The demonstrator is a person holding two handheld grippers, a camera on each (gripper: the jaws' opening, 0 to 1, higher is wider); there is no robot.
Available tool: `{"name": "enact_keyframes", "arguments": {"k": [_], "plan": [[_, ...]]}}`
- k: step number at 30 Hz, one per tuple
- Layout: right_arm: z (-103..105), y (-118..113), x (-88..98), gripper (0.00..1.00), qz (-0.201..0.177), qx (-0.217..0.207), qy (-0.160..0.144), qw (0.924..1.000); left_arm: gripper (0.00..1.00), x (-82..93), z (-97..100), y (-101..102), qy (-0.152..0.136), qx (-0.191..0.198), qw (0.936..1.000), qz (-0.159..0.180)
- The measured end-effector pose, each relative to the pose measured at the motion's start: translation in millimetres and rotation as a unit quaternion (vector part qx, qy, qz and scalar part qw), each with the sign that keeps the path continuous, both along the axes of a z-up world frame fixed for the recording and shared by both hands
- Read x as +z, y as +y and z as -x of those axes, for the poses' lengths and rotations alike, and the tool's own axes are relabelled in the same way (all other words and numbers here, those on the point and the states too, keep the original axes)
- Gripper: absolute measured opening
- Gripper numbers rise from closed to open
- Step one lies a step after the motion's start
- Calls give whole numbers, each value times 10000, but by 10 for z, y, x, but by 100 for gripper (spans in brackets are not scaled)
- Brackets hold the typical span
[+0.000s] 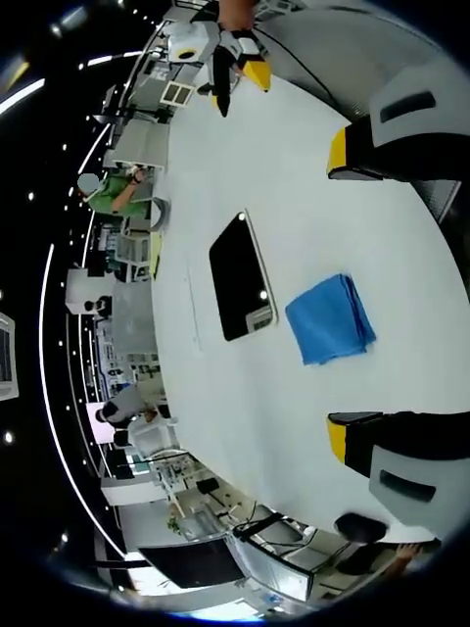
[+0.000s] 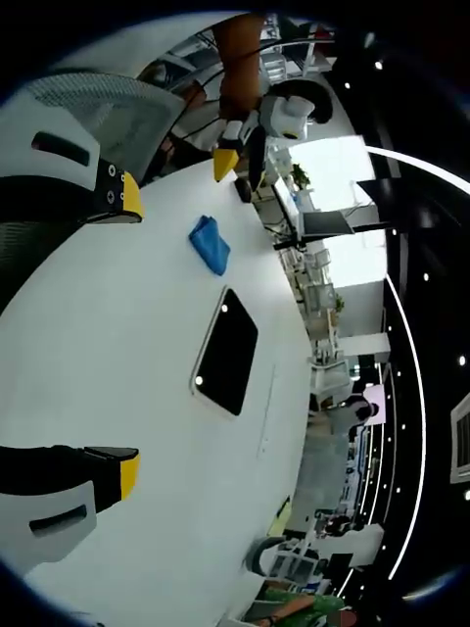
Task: Wipe the mirror surface with the cleaning cloth until all visible marks leave the cleaned area.
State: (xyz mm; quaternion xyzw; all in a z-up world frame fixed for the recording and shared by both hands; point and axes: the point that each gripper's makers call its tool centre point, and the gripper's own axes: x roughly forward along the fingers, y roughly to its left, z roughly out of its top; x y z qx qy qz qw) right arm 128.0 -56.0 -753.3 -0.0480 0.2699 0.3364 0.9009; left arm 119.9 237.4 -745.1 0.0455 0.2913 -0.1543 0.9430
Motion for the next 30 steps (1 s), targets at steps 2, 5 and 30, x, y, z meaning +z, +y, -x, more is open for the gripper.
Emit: {"name": "enact_keyframes", "arguments": {"k": [2, 5, 30], "plan": [[9, -6, -2, 94, -2, -3, 12, 10000, 99, -12, 11, 3, 32, 3, 10000, -3], [21, -15, 0, 94, 1, -7, 10, 10000, 99, -17, 25, 3, 37, -6, 10000, -16], [109, -18, 36, 93, -9, 57, -4, 10000, 99, -14, 70, -23, 26, -77, 10000, -11]]}}
